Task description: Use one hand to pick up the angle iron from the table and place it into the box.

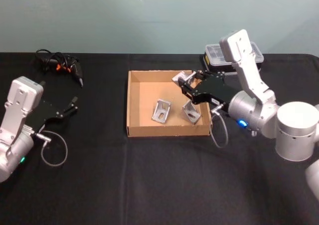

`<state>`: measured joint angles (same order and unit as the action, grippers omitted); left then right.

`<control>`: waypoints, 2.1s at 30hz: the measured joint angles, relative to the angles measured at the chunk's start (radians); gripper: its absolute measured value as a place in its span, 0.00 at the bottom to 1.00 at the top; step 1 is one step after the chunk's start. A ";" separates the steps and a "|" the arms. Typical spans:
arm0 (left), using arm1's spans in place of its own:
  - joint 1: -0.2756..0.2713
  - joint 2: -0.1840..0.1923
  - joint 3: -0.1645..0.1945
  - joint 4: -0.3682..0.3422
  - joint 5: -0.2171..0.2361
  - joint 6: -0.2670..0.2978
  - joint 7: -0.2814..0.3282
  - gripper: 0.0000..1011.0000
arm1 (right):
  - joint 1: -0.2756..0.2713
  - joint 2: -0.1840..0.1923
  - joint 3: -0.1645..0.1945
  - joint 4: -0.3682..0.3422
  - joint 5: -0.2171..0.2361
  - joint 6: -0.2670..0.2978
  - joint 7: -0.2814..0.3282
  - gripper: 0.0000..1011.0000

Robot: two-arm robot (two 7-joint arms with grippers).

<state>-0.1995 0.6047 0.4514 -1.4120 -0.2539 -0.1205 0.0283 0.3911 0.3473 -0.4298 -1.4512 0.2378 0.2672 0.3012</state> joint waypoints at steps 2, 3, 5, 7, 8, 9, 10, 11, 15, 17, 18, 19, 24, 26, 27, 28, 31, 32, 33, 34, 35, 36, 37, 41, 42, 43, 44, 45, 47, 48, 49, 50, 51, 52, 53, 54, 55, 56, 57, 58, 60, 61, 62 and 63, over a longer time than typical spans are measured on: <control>0.000 0.000 0.000 0.000 0.000 0.000 0.000 0.99 | 0.025 -0.021 -0.004 0.040 -0.011 0.004 -0.001 0.45; 0.000 0.000 0.000 0.000 0.000 0.000 0.000 0.99 | 0.032 -0.027 -0.006 0.051 -0.015 0.006 -0.002 0.45; 0.000 0.000 0.000 0.000 0.000 0.000 0.000 0.99 | 0.048 -0.040 -0.008 0.078 -0.023 0.009 -0.005 0.45; 0.000 0.000 0.000 0.000 0.000 0.000 0.000 0.99 | 0.073 -0.059 -0.013 0.122 -0.035 0.011 -0.005 0.45; 0.000 0.000 0.000 0.000 0.000 0.000 0.000 0.99 | 0.090 -0.070 -0.017 0.151 -0.043 0.011 -0.005 0.45; 0.000 0.000 0.000 0.000 0.000 0.000 0.000 0.99 | 0.098 -0.075 -0.018 0.165 -0.047 0.011 -0.005 0.45; 0.000 0.000 0.000 0.000 0.000 0.000 0.000 0.99 | 0.116 -0.086 -0.022 0.195 -0.055 0.011 -0.004 0.45; 0.000 0.000 0.000 0.000 0.000 0.000 0.000 0.99 | 0.116 -0.086 -0.022 0.195 -0.055 0.011 -0.004 0.45; 0.000 0.000 0.000 0.000 0.000 0.000 0.000 0.99 | 0.160 -0.114 -0.031 0.274 -0.077 0.006 0.007 0.45; 0.000 0.000 0.000 0.000 0.000 0.000 0.000 0.99 | 0.174 -0.122 -0.034 0.301 -0.085 0.002 0.012 0.45; 0.000 0.000 0.000 0.000 0.000 0.000 0.000 0.99 | 0.187 -0.131 -0.038 0.329 -0.092 0.000 0.016 0.45; 0.000 0.000 0.000 0.000 0.000 0.000 0.000 0.99 | 0.192 -0.135 -0.039 0.341 -0.095 -0.001 0.018 0.45; 0.000 0.000 0.000 0.000 0.000 0.000 0.000 0.99 | 0.220 -0.157 -0.045 0.408 -0.118 -0.008 0.028 0.45; 0.000 0.000 0.000 0.000 0.000 0.000 0.000 0.99 | 0.226 -0.162 -0.045 0.423 -0.123 -0.010 0.029 0.45; 0.000 0.000 0.000 0.000 0.000 0.000 0.000 0.99 | 0.229 -0.165 -0.045 0.429 -0.126 -0.011 0.029 0.45; 0.000 0.000 0.000 0.000 0.000 0.000 0.000 0.99 | 0.233 -0.169 -0.045 0.441 -0.131 -0.013 0.031 0.45; 0.000 0.000 0.000 0.000 0.000 0.000 0.000 0.99 | 0.240 -0.175 -0.043 0.458 -0.140 -0.014 0.034 0.45; 0.000 0.000 0.000 0.000 0.000 0.000 0.000 0.99 | 0.241 -0.177 -0.042 0.462 -0.143 -0.014 0.036 0.45; 0.000 0.000 0.000 0.000 0.000 0.000 0.000 0.99 | 0.241 -0.178 -0.042 0.465 -0.144 -0.014 0.036 0.45; 0.000 0.000 0.000 0.000 0.000 0.000 0.000 0.99 | 0.242 -0.181 -0.041 0.469 -0.149 -0.015 0.038 0.45; 0.000 0.000 0.000 0.000 0.000 0.000 0.000 0.99 | 0.242 -0.182 -0.040 0.472 -0.151 -0.015 0.039 0.45; 0.000 0.000 0.000 0.000 0.000 0.000 0.000 0.99 | 0.242 -0.183 -0.040 0.474 -0.152 -0.015 0.039 0.45; 0.000 0.000 0.000 0.000 0.000 0.000 0.000 0.99 | 0.242 -0.185 -0.038 0.478 -0.156 -0.016 0.041 0.45; 0.000 0.000 0.000 0.000 0.000 0.000 0.000 0.99 | 0.241 -0.190 -0.035 0.483 -0.166 -0.017 0.046 0.45; 0.000 0.000 0.000 0.000 0.000 0.000 0.000 0.99 | 0.241 -0.191 -0.034 0.484 -0.168 -0.017 0.047 0.45; 0.000 0.000 0.000 0.000 0.000 0.000 0.000 0.99 | 0.240 -0.193 -0.032 0.487 -0.171 -0.017 0.048 0.45; 0.000 0.000 0.000 0.000 0.000 0.000 0.000 0.99 | 0.240 -0.193 -0.032 0.487 -0.171 -0.017 0.048 0.45; 0.000 0.000 0.000 0.000 0.000 0.000 0.000 0.99 | 0.240 -0.194 -0.030 0.491 -0.175 -0.018 0.051 0.45; 0.000 0.000 0.000 0.000 0.000 0.000 0.000 0.99 | 0.239 -0.195 -0.028 0.492 -0.179 -0.018 0.053 0.45; 0.000 0.000 0.000 0.000 0.000 0.000 0.000 0.99 | 0.238 -0.196 -0.027 0.492 -0.181 -0.018 0.054 0.45; 0.000 0.000 0.000 0.000 0.000 0.000 0.000 0.99 | 0.238 -0.196 -0.026 0.493 -0.182 -0.018 0.054 0.45; 0.000 0.000 0.000 0.000 0.000 0.000 0.000 0.99 | 0.237 -0.196 -0.024 0.493 -0.184 -0.018 0.056 0.45; 0.000 0.000 0.000 0.000 0.000 0.000 0.000 0.99 | 0.236 -0.196 -0.023 0.493 -0.186 -0.018 0.057 0.45; 0.000 0.000 0.000 0.000 0.000 0.000 0.000 0.99 | 0.236 -0.196 -0.022 0.493 -0.187 -0.018 0.058 0.45; 0.000 0.000 0.000 0.000 0.000 0.000 0.000 0.99 | 0.236 -0.197 -0.021 0.493 -0.190 -0.018 0.060 0.45; 0.000 0.000 0.000 0.000 0.000 0.000 0.000 0.99 | 0.236 -0.197 -0.020 0.493 -0.191 -0.017 0.060 0.46; 0.000 0.000 0.000 0.000 0.000 0.000 0.000 0.99 | 0.236 -0.197 -0.020 0.493 -0.193 -0.017 0.060 0.49; 0.000 0.000 0.000 0.000 0.000 0.000 0.000 0.99 | 0.235 -0.197 -0.019 0.493 -0.195 -0.017 0.060 0.49; 0.000 0.000 0.000 0.000 0.000 0.000 0.000 0.99 | 0.234 -0.197 -0.019 0.493 -0.199 -0.016 0.061 0.54; 0.000 0.000 0.000 0.000 0.000 0.000 0.000 0.99 | 0.234 -0.197 -0.019 0.492 -0.200 -0.016 0.062 0.57; 0.000 0.000 0.000 0.000 0.000 0.000 0.000 0.99 | 0.232 -0.197 -0.017 0.490 -0.205 -0.016 0.062 0.64; 0.000 0.000 0.000 0.000 0.000 0.000 0.000 0.99 | 0.230 -0.197 -0.016 0.489 -0.206 -0.017 0.062 0.65; 0.000 0.000 0.000 0.000 0.000 0.000 0.000 0.99 | 0.229 -0.197 -0.015 0.487 -0.206 -0.017 0.062 0.68; 0.000 0.000 0.000 0.000 0.000 0.000 0.000 0.99 | 0.226 -0.197 -0.012 0.483 -0.208 -0.018 0.061 0.70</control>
<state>-0.1996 0.6047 0.4514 -1.4120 -0.2539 -0.1205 0.0283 0.6173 0.1507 -0.4422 -0.9685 0.0302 0.2488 0.3627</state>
